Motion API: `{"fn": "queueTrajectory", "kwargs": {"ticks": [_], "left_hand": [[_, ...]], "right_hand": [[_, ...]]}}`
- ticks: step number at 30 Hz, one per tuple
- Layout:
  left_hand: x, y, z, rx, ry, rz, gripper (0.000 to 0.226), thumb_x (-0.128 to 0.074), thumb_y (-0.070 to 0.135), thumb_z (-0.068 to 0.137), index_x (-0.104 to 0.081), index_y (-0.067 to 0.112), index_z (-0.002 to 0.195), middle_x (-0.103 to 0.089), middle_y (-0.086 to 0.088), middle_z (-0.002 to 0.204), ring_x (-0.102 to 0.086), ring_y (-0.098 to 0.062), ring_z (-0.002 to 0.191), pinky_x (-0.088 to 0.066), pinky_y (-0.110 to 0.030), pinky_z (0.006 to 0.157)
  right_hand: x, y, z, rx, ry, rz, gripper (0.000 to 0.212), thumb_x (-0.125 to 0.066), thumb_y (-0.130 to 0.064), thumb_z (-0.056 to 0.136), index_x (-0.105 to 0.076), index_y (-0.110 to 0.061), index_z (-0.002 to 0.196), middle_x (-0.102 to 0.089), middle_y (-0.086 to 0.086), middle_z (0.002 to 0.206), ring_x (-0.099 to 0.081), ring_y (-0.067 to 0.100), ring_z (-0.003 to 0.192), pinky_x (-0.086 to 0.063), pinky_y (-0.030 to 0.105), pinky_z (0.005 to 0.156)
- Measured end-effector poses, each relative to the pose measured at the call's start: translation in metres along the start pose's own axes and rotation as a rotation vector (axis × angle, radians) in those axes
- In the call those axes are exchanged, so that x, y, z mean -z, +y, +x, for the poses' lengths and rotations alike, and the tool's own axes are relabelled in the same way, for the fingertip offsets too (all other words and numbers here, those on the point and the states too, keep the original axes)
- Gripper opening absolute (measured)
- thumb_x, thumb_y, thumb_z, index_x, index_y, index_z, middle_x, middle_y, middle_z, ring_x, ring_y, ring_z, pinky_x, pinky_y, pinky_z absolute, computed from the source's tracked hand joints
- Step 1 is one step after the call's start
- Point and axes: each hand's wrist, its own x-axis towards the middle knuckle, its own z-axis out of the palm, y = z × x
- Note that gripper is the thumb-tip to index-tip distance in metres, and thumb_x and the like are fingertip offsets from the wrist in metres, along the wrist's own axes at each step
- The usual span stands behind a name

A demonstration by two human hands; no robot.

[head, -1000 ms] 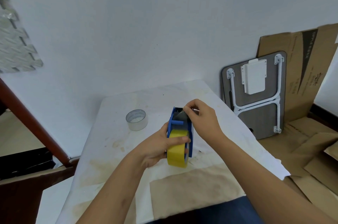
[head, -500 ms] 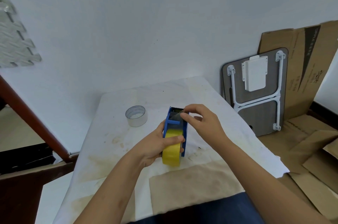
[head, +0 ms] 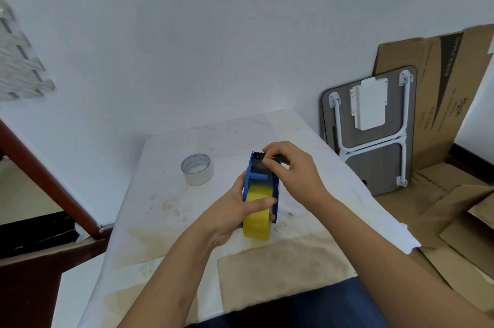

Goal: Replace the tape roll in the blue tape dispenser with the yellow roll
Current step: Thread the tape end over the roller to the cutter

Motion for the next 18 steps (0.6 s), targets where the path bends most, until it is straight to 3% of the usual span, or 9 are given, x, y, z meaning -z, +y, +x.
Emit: {"fn": "queueTrajectory", "kwargs": {"ticks": [5,12,16,18], "left_hand": [[-0.001,-0.002,0.003,0.015,0.044,0.003,0.079,-0.084,0.020,0.079,-0.040,0.041,0.141,-0.076,-0.004,0.114,-0.076,-0.028,0.095,-0.058,-0.049,0.094],[-0.003,-0.012,0.007,0.064,0.065,0.012,0.104,-0.091,0.022,0.067,-0.026,0.047,0.144,-0.069,-0.006,0.122,-0.068,-0.032,0.112,-0.053,-0.058,0.098],[0.000,-0.016,0.008,0.068,0.019,-0.034,0.111,-0.087,0.007,0.074,-0.018,0.051,0.150,-0.070,-0.005,0.122,-0.072,-0.027,0.107,-0.059,-0.050,0.092],[0.000,-0.013,0.007,0.067,-0.024,-0.046,0.103,-0.084,0.002,0.076,-0.026,0.047,0.148,-0.072,-0.008,0.119,-0.075,-0.025,0.099,-0.062,-0.045,0.084]], "right_hand": [[-0.002,-0.001,0.001,0.003,0.065,-0.017,0.006,-0.060,-0.015,0.092,-0.066,-0.015,0.092,-0.069,-0.003,0.104,-0.062,0.009,0.091,-0.052,0.022,0.080],[-0.006,-0.002,-0.002,-0.113,0.137,0.076,0.008,-0.059,-0.022,0.094,-0.065,-0.016,0.093,-0.071,-0.002,0.090,-0.067,0.012,0.089,-0.057,0.029,0.077],[-0.006,-0.007,0.001,-0.159,0.135,0.141,0.007,-0.061,-0.019,0.092,-0.066,-0.014,0.090,-0.073,0.002,0.089,-0.069,0.013,0.089,-0.058,0.027,0.077],[-0.006,-0.009,0.003,-0.177,0.106,0.122,0.007,-0.062,-0.019,0.091,-0.066,-0.014,0.090,-0.073,0.001,0.089,-0.069,0.013,0.089,-0.058,0.026,0.077]]}}
